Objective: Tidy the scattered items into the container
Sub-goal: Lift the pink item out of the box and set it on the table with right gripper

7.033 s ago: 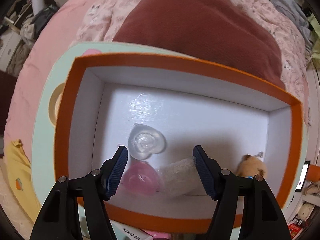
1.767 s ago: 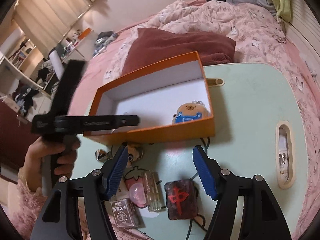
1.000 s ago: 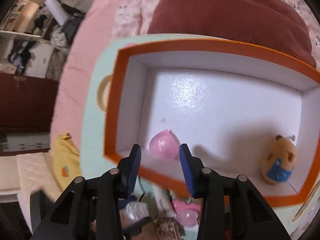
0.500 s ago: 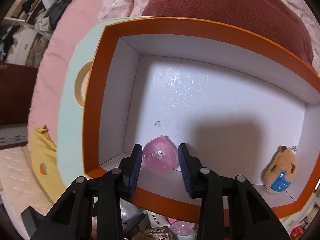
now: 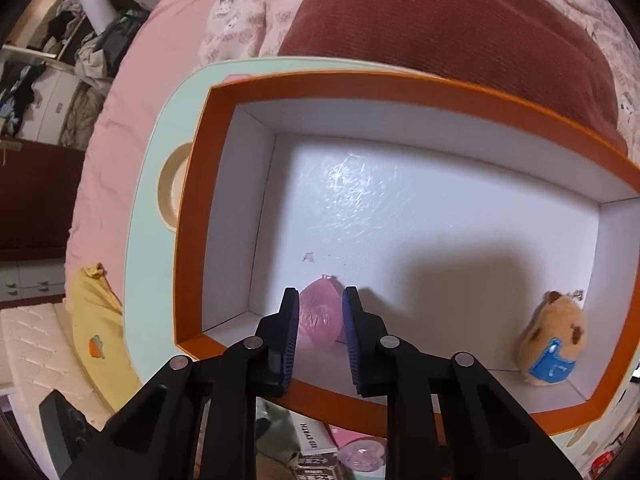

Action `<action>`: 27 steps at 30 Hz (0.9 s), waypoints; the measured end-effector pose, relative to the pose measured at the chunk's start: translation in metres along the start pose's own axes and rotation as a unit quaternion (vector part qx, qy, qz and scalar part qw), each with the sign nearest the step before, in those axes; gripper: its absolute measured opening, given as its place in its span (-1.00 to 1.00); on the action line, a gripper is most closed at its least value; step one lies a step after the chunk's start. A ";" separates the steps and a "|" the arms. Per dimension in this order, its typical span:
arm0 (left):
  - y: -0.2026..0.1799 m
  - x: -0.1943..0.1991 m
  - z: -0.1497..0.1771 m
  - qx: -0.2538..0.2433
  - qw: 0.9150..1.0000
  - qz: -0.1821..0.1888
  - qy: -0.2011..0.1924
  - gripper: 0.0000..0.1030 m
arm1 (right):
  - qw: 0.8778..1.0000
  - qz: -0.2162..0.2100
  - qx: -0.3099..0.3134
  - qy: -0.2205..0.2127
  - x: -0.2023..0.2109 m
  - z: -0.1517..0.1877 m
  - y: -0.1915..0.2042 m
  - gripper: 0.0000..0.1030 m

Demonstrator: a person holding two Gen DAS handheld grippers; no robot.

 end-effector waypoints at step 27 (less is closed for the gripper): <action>0.005 0.031 -0.045 -0.027 0.999 0.006 -0.033 -0.11 | 0.987 -0.089 0.026 -0.132 0.095 0.068 -0.032 -0.64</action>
Point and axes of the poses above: each gripper's, at about its wrist camera, not at the fingertips, and x roughly against the way its jaws point, y to its left, z to its underside, the point moved 1 cm from there along -x, roughly the way its jaws point, and after that the axes turned 15 degrees about -x, right-handed, at the moved point
